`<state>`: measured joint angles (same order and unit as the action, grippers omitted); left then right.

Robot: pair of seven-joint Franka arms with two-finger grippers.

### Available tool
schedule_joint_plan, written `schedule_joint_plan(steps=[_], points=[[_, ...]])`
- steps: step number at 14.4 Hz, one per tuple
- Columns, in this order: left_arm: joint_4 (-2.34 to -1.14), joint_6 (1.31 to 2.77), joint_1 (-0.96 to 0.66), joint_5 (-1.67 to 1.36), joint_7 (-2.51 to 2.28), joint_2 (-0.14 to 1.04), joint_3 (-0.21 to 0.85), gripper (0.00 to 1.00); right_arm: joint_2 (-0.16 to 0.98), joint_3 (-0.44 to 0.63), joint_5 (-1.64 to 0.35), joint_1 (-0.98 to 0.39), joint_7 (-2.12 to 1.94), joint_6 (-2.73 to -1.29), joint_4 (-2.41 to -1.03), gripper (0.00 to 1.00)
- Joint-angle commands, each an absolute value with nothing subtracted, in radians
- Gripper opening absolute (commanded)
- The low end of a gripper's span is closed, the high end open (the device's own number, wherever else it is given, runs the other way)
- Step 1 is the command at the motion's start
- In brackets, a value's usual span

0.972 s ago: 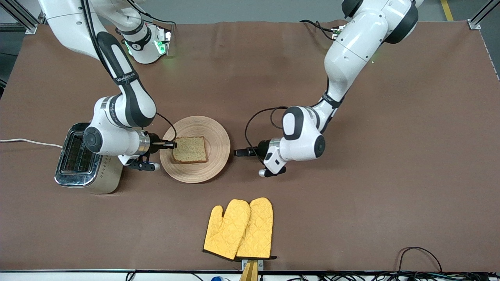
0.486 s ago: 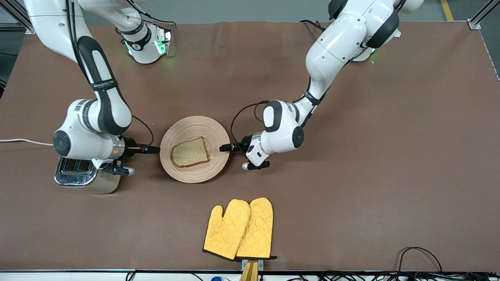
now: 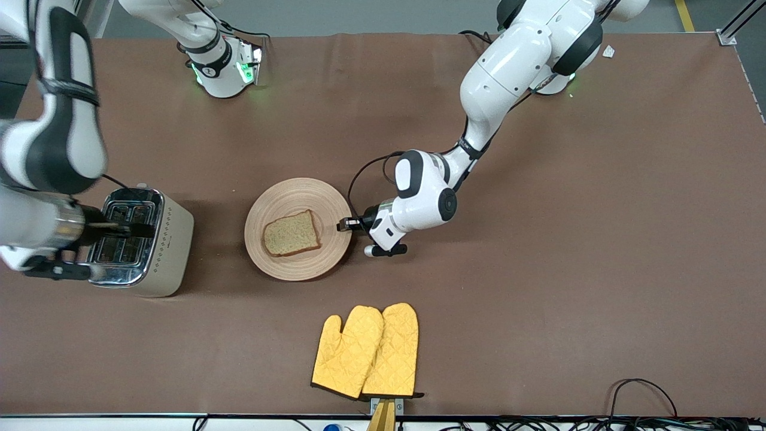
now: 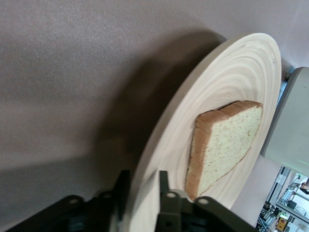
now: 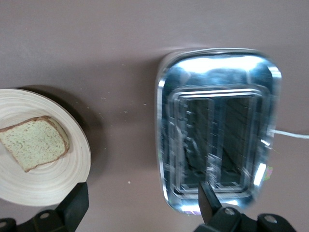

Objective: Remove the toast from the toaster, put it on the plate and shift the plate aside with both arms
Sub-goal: 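Slide the plate away from the toaster with the left gripper while the right retracts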

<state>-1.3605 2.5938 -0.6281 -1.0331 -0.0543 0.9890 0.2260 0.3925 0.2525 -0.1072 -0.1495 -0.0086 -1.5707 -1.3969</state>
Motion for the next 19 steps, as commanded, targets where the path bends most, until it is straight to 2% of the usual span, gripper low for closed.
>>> schedule_joint_plan(steps=[1,3,5,7,9,11,19], points=[[-1.341,2.606,-0.629,-1.055,0.001,0.993,0.222,0.0,0.341,0.27,-0.086,-0.103,-0.011,-1.526,-1.341,1.0],[-1.344,2.605,-0.626,-1.046,0.003,0.98,0.222,0.0,0.281,0.276,-0.087,-0.086,-0.012,-1.508,-1.339,1.0],[-1.368,2.567,-0.601,-1.042,-0.006,0.913,0.222,0.0,0.204,0.275,-0.087,-0.086,-0.011,-1.476,-1.327,1.0],[-1.371,2.434,-0.53,-1.04,-0.006,0.853,0.219,0.0,0.109,0.267,-0.049,-0.097,-0.009,-1.471,-1.379,1.0],[-1.37,2.291,-0.438,-1.007,0.0,0.806,0.219,0.0,-0.047,0.261,-0.02,-0.115,-0.006,-1.53,-1.553,1.0],[-1.365,2.162,-0.336,-0.925,0.049,0.784,0.222,0.0,-0.193,0.259,-0.017,-0.138,-0.006,-1.658,-1.763,1.0],[-1.35,1.688,0.131,-0.821,0.593,0.821,0.221,0.0,-0.17,0.247,0.026,-0.215,0.163,-1.646,-1.738,1.0]])
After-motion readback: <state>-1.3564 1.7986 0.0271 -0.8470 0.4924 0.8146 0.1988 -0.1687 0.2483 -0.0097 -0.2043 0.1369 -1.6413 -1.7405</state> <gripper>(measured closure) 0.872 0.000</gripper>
